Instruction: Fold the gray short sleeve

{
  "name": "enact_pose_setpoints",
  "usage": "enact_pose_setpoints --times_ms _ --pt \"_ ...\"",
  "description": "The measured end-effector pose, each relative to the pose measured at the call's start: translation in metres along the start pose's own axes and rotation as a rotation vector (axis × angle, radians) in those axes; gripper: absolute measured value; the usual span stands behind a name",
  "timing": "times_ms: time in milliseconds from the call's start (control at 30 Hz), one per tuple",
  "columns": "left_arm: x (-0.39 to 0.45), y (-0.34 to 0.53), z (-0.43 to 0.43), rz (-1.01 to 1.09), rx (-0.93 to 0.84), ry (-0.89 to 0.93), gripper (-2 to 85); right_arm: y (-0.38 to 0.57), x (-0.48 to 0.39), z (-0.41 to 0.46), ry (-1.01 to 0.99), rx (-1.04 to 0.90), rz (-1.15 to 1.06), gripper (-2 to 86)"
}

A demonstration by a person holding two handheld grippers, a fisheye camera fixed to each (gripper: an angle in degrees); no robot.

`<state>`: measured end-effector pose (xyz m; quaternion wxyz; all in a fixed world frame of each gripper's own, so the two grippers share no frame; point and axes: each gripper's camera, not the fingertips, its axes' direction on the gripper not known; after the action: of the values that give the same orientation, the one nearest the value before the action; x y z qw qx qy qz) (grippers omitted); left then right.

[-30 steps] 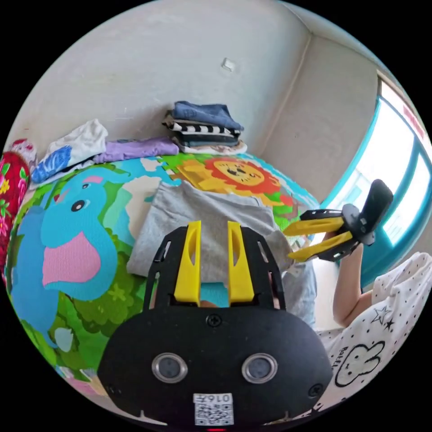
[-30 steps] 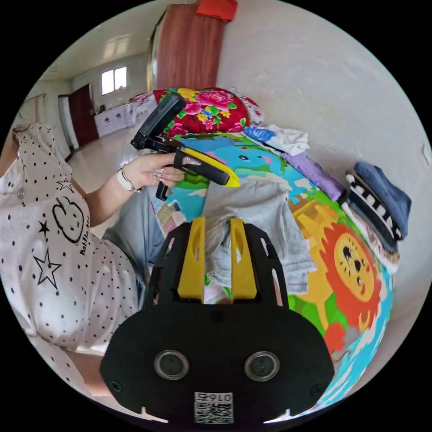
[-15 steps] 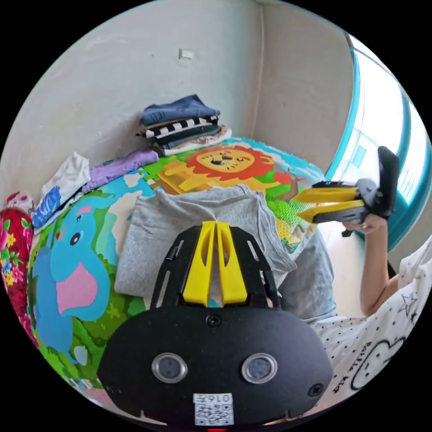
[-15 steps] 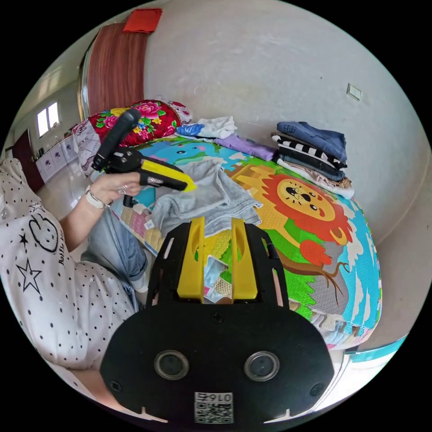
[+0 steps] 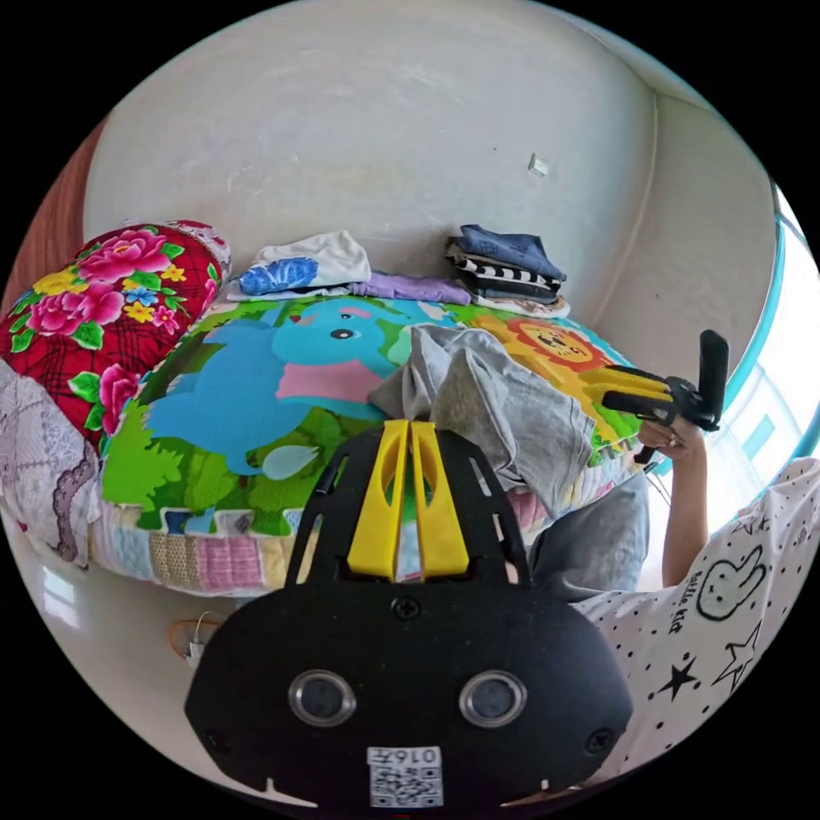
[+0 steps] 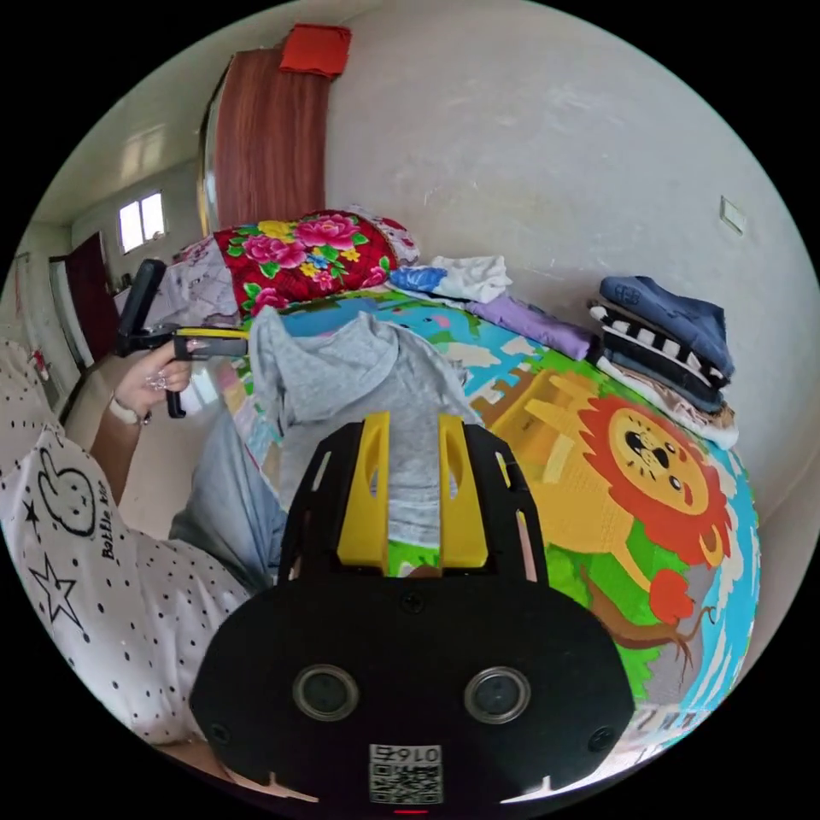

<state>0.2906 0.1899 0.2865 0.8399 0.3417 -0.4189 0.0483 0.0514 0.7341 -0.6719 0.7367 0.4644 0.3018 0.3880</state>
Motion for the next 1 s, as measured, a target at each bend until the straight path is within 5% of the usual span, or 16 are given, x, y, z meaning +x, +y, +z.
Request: enact_pose_setpoints --times_ms 133,300,600,900,1000 --pt "0.014 -0.009 -0.012 0.027 0.022 0.044 -1.0 -0.023 -0.050 0.021 -0.242 -0.069 -0.207 8.6" --pt "0.034 -0.032 -0.036 0.063 0.061 0.077 -1.0 -0.029 -0.110 0.072 -0.124 -0.365 -0.333 8.5" --pt "0.030 -0.055 -0.105 -0.013 0.209 0.055 -1.0 -0.016 -0.069 -0.047 -0.107 -0.066 -0.112 1.5" --pt "0.059 -0.094 -0.194 -0.006 0.463 -0.070 -1.0 0.031 -0.052 -0.225 0.447 0.499 0.168 -0.2" --pt "0.077 -0.120 -0.198 0.057 0.437 -0.017 -1.0 0.036 -0.053 -0.264 0.328 0.565 0.128 -0.1"
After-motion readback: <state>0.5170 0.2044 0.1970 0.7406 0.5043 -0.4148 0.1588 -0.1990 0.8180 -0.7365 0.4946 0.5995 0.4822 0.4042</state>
